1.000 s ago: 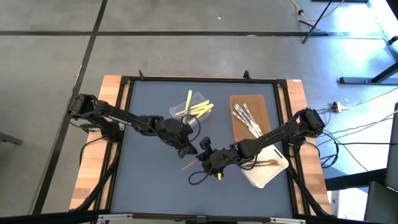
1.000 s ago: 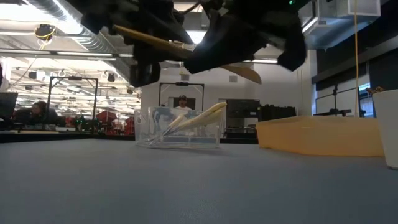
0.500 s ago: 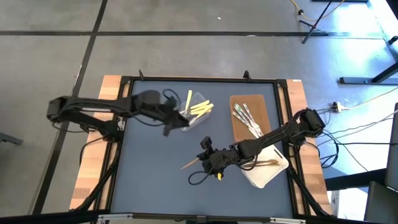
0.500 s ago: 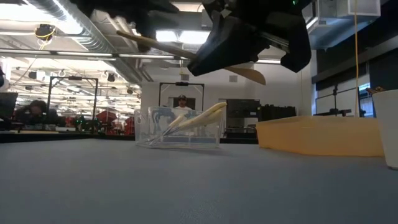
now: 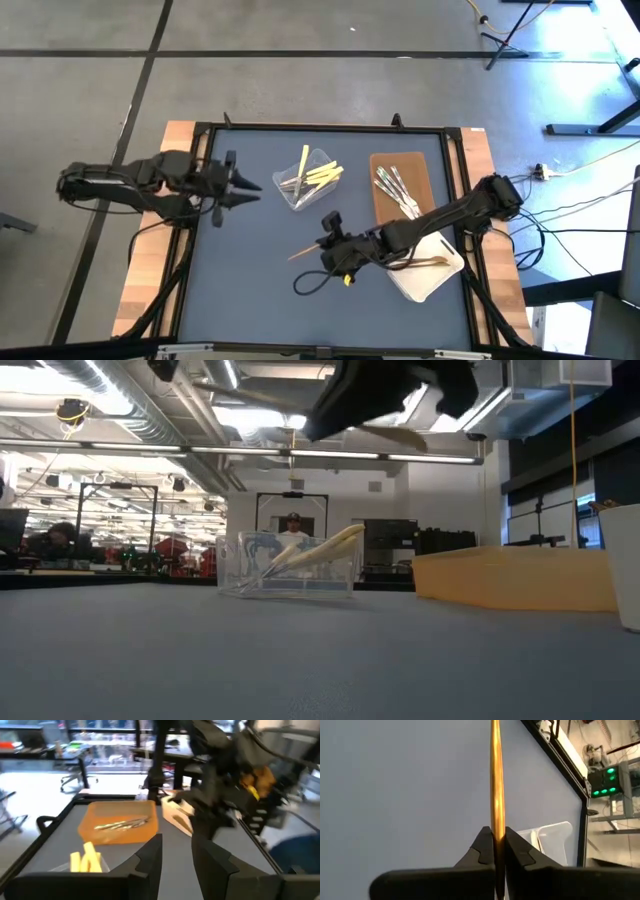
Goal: Sort silverware by color (type)
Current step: Put the gold knife into the white bin
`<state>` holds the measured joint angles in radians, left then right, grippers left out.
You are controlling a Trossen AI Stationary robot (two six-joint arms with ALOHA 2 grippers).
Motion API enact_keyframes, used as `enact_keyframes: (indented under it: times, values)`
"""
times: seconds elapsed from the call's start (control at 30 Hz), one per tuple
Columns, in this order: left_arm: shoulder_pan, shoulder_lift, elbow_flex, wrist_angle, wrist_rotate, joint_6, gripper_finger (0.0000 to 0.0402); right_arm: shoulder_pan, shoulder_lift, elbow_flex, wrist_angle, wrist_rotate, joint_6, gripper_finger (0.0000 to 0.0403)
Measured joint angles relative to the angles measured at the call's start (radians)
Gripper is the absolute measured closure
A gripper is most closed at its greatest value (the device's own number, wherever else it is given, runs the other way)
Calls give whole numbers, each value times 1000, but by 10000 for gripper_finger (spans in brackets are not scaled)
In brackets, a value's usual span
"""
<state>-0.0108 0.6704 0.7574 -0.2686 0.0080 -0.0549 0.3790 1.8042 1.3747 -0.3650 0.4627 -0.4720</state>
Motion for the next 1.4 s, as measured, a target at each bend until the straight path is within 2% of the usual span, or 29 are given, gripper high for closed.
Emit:
enact_keyframes:
  times: [0.2,0.4,0.53,0.73,0.87,1.0,1.17,1.4]
  values:
    - [-77,-118,-137,62,-32,41,303,0,0,103,-206,1,49,402]
    - [-91,-248,-311,158,-74,42,303,0,-25,150,-326,37,56,402]
    - [-90,-336,-421,209,-78,42,303,-2,-83,150,-370,80,59,402]
    - [-90,-442,-536,277,-78,63,303,0,-210,150,-453,77,138,402]
    - [-90,-497,-589,282,-78,67,303,0,-298,150,-535,57,240,402]
    - [-90,-547,-633,283,-79,68,303,0,-378,149,-606,-8,349,402]
    - [-90,-604,-672,282,-98,95,303,0,-475,83,-619,-84,415,402]
    - [-90,-657,-688,272,-149,162,303,0,-631,-86,-604,-152,557,402]
